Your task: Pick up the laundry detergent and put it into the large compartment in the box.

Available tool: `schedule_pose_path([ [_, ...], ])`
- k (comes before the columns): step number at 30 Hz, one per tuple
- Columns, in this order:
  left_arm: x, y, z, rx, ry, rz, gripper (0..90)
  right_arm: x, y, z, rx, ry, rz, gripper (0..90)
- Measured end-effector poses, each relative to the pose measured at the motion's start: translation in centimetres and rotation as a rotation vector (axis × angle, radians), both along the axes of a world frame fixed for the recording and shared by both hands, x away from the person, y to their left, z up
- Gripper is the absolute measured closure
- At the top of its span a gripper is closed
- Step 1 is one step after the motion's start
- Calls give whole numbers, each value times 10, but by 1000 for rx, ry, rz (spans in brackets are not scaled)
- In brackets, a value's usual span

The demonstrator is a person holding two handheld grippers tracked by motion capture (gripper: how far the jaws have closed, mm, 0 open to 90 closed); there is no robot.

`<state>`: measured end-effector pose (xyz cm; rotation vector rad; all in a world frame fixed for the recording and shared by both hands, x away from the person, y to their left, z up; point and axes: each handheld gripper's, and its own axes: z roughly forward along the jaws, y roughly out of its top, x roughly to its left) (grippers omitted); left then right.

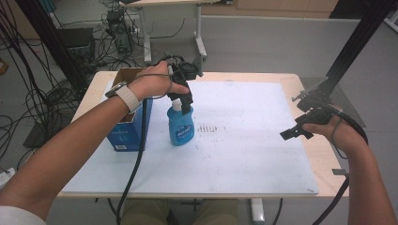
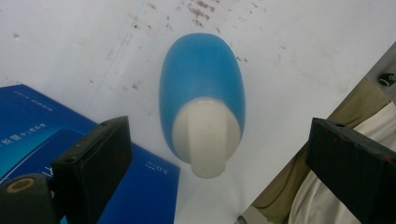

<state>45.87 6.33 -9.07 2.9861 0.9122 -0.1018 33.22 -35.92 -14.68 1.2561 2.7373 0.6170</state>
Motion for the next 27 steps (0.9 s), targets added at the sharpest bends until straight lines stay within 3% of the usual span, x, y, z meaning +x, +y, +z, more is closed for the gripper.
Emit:
schedule_pose_path([
  [27,3,-4,-29,14,7,9,80,-2,-4,-8,14,8,-5,85],
])
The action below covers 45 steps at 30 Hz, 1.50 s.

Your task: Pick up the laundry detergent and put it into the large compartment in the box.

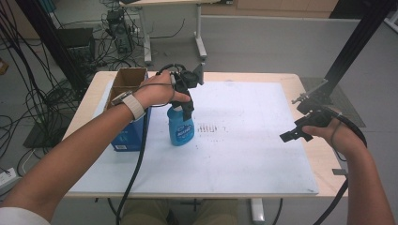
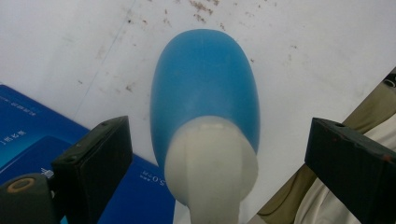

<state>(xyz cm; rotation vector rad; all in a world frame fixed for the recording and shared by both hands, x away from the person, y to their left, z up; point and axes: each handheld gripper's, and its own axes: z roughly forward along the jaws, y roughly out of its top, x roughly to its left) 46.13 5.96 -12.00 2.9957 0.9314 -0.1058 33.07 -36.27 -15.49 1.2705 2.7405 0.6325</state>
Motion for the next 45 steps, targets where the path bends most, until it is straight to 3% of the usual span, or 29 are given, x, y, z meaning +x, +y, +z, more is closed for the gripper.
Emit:
schedule_pose_path([
  [24,2,-8,-28,26,0,8,90,0,-2,-6,9,5,1,84],
  [45,3,-8,-34,25,-5,8,177,-1,-2,-7,10,5,-1,84],
])
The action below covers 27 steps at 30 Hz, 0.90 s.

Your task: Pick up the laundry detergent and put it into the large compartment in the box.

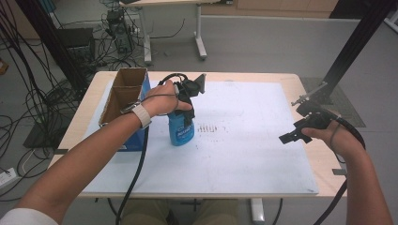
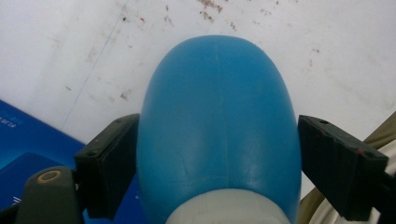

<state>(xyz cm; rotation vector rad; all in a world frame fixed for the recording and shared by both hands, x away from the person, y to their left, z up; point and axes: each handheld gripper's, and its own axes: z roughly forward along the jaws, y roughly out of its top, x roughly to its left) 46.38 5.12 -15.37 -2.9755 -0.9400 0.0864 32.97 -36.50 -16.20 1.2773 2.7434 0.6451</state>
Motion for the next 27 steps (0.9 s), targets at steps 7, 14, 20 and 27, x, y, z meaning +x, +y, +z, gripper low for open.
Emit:
schedule_pose_path([
  [7,0,-1,-2,6,-4,5,207,0,-1,-1,2,1,-2,84],
  [14,0,-1,-3,5,-7,8,237,-1,-2,-1,4,0,-4,84],
  [20,-1,-1,-4,2,-10,10,284,-1,-3,-2,4,0,-4,84],
  [27,0,1,-4,-7,-9,14,340,-1,-3,-2,4,-1,-5,84],
])
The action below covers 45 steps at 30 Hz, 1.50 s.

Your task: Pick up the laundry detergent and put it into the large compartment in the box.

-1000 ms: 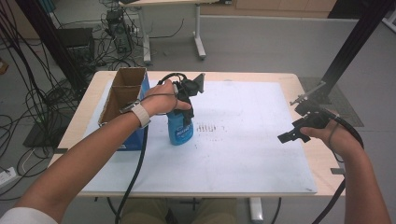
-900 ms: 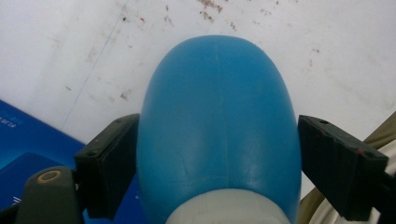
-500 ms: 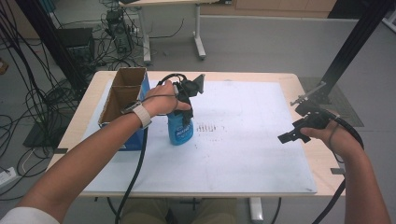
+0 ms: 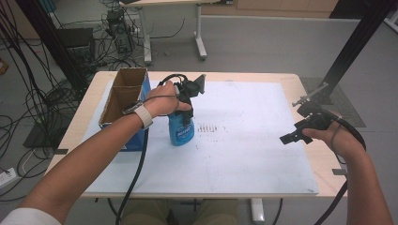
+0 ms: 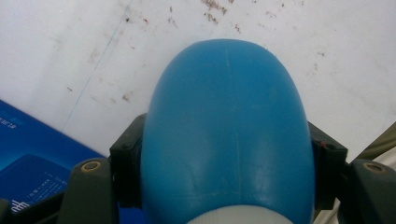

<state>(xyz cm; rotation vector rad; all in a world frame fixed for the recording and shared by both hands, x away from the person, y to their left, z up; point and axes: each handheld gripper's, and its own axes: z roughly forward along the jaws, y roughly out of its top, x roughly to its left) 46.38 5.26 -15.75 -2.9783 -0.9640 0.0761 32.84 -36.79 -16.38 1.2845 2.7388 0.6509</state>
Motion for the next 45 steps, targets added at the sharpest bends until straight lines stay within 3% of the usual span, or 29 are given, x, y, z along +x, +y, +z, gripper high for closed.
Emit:
schedule_pose_path([
  [13,-1,-1,0,6,-8,5,383,0,1,0,-1,1,0,84],
  [45,-1,-2,0,9,-7,19,388,0,2,2,-5,1,0,84],
])
